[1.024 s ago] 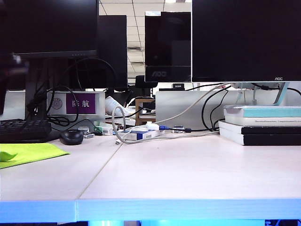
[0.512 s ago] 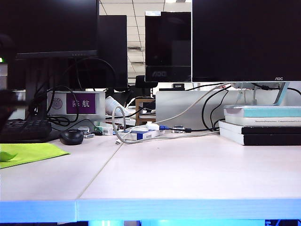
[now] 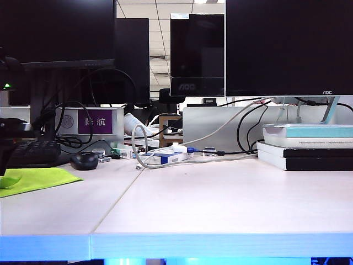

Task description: Wipe the table from left to right using the rag.

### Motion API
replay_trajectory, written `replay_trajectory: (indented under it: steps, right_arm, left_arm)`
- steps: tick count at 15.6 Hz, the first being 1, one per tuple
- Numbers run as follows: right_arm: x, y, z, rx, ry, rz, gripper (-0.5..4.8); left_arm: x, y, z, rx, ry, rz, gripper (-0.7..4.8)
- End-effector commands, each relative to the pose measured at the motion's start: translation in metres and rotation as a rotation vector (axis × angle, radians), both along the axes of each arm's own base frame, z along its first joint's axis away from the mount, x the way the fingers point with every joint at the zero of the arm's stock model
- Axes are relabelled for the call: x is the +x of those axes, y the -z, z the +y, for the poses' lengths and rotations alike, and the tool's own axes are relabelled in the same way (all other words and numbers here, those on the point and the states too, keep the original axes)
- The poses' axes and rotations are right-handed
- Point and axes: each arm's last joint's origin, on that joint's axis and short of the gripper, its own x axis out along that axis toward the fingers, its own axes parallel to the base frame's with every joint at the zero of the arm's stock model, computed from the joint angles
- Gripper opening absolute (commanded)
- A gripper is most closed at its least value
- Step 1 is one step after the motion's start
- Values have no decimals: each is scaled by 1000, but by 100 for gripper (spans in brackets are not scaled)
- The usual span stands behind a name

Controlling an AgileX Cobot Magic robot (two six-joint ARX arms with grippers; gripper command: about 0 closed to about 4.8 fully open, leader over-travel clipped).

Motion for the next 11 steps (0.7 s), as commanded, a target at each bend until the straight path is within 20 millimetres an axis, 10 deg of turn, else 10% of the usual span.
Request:
replay_trajectory:
  steps: [1, 11]
  right_arm:
    - [0, -3, 0, 15, 1, -17, -1]
    - [-1, -3, -1, 16, 2, -18, -1]
  left_arm:
    - [-4, 19, -1, 7, 31, 96, 35]
    - [-20, 20, -40, -7, 311, 234, -6]
